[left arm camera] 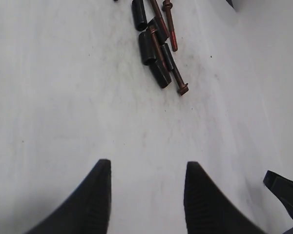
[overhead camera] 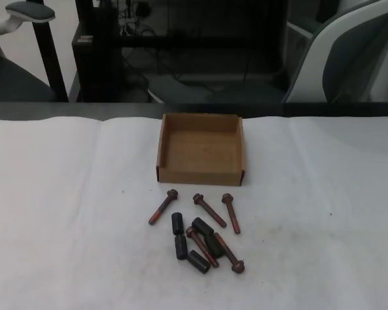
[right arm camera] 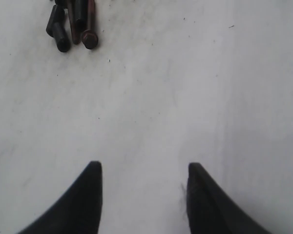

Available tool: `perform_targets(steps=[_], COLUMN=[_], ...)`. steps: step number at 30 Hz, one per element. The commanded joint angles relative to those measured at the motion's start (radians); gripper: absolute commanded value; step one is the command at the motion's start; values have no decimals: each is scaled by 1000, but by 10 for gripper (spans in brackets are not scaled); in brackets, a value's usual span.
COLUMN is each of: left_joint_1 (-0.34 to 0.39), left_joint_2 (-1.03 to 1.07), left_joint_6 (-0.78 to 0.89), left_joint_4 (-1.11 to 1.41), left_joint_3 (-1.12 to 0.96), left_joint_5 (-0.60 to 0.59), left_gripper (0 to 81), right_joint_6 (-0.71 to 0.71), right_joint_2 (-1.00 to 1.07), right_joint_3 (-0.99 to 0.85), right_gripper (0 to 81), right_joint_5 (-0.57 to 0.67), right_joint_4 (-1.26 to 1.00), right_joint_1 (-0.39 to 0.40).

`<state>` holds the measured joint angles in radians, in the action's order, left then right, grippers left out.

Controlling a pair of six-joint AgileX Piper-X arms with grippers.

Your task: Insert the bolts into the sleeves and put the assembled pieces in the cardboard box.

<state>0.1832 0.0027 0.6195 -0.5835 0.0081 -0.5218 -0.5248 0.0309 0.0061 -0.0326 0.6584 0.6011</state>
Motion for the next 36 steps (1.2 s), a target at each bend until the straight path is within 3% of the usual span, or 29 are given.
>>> perform_targets(steps=[1,11,16,25,30,36], left_joint_1=[1,1,1,1,1,1], left_joint_2=[-3,-3,-3,-3,-3,-3], left_joint_6=[2,20,39,82,73,73], left_joint_4=[4,4,65,248,224,223], left_joint_3=[-8,-8,-8,-8,-8,-8], left_joint_5=[5,2,-38,-73,-78,-116], left_gripper=[473,473,473,473,473,473], right_joint_6=[9,-105,-174,-171,-140,-45], right_joint_2=[-4,-4,-4,15,139,429], right_joint_3=[-6,-6,-6,-74,-141,-263], right_gripper=[535,535,535,535,535,535], right_joint_5=[-14,-15,59,159,159,198], right_joint_4=[-21,-42,-42,-43,-43,-74], right_joint_1=[3,3,3,3,3,3])
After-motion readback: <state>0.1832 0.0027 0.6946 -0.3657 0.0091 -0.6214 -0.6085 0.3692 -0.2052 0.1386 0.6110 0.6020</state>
